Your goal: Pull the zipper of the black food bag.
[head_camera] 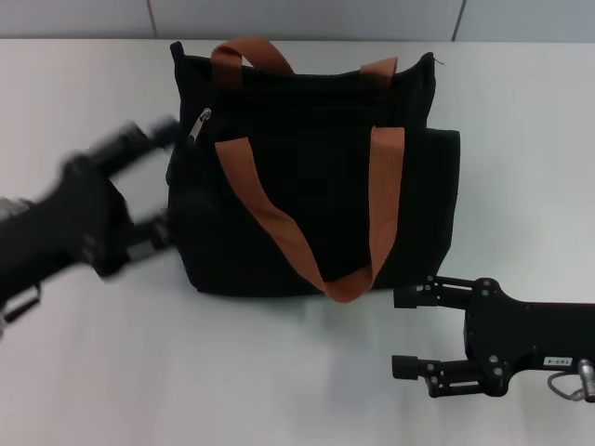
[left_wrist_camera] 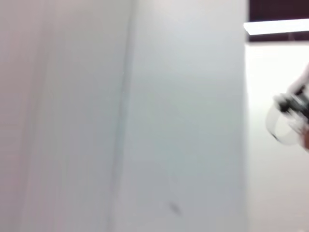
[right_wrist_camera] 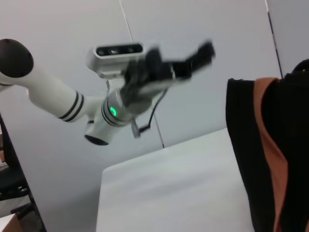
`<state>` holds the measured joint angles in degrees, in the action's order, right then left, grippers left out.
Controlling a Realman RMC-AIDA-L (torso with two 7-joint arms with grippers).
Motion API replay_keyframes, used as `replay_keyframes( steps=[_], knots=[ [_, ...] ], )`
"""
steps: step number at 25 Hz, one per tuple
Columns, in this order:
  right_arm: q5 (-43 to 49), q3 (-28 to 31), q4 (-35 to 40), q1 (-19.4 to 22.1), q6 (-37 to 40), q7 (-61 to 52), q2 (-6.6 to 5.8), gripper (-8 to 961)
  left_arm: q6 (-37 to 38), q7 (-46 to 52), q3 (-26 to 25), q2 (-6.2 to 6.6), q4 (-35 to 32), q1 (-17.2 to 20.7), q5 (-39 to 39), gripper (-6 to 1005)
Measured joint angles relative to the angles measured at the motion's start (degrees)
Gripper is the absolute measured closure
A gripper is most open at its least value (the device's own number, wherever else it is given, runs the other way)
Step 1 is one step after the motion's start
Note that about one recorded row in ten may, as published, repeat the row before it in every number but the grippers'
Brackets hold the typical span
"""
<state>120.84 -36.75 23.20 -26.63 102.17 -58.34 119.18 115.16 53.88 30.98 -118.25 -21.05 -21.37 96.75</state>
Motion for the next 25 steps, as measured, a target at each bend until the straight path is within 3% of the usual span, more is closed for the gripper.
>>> replay_keyframes(
  steps=[3, 6, 11, 13, 17, 19, 25],
  knots=[
    [0.0, -0.2, 0.0, 0.0, -0.2, 0.0, 0.00, 143, -0.7, -0.8, -0.1, 0.17, 1.3, 0.7, -7.9, 182],
    [0.0, -0.3, 0.0, 0.0, -0.3, 0.0, 0.00, 143, -3.7, -0.7, -0.1, 0.95, 0.6, 0.2, -9.8, 183],
    [0.1, 0.0, 0.1, 0.5, -0.3, -0.1, 0.00, 143, -17.6, 2.2, 0.3, 3.93, 0.0, -1.0, -9.3, 184],
    [0.1, 0.0, 0.1, 0.7, -0.3, -0.2, -0.02, 143, -21.6, 2.0, 0.6, 4.89, -1.2, -1.1, -7.2, 184],
    [0.0, 0.0, 0.2, 0.8, -0.8, -1.3, -0.07, 143, -22.8, 2.2, 0.6, 5.55, -3.1, -1.2, -3.2, 185],
    [0.0, 0.0, 0.3, 0.8, -1.1, -2.0, -0.08, 143, -21.4, 2.7, 0.6, 6.22, -5.3, -1.7, 3.6, 186],
    [0.0, 0.0, 0.0, 0.7, -1.6, -2.3, -0.09, 143, -21.7, 2.2, 0.6, 6.04, -6.2, -3.0, 8.7, 187]
  ],
)
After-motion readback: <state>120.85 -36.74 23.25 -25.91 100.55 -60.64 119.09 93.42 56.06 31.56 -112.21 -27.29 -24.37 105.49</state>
